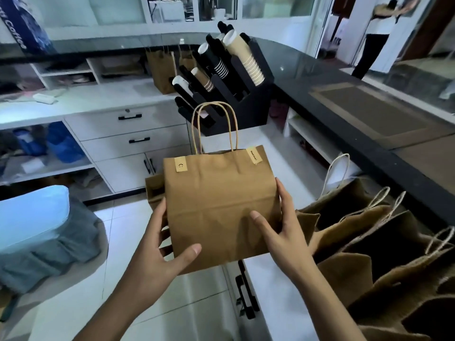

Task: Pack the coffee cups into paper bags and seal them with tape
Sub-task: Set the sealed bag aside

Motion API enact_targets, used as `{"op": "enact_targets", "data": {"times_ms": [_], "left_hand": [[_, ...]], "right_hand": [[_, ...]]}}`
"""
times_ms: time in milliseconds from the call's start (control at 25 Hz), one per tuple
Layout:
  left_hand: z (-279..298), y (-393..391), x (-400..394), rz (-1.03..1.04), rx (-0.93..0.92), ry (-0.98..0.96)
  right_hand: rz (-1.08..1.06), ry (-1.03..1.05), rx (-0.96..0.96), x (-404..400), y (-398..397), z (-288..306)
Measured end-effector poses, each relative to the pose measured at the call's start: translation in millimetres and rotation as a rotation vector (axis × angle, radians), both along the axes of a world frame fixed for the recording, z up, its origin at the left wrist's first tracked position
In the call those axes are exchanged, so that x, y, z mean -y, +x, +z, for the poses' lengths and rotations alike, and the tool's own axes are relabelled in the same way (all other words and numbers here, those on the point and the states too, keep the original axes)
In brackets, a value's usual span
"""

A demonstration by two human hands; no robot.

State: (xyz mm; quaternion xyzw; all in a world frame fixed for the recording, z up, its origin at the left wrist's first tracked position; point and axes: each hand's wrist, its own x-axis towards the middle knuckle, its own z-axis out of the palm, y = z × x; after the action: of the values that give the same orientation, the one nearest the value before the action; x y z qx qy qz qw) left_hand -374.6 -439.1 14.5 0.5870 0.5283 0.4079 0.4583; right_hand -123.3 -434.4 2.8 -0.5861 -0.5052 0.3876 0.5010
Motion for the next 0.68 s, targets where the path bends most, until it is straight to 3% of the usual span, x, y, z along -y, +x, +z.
{"op": "enact_targets", "data": {"times_ms": [320,680], "left_hand": [[32.3,40.0,-85.8,-0.016,0.096,0.119],[56.3,91.1,-197.5,-0.155,0.147,0.192]], "right_hand": [[-0.054,0.099,0.124,-67.6,36.7,61.7],[-0.211,0.014,0.305,-157.5,82.3,108.6]]}}
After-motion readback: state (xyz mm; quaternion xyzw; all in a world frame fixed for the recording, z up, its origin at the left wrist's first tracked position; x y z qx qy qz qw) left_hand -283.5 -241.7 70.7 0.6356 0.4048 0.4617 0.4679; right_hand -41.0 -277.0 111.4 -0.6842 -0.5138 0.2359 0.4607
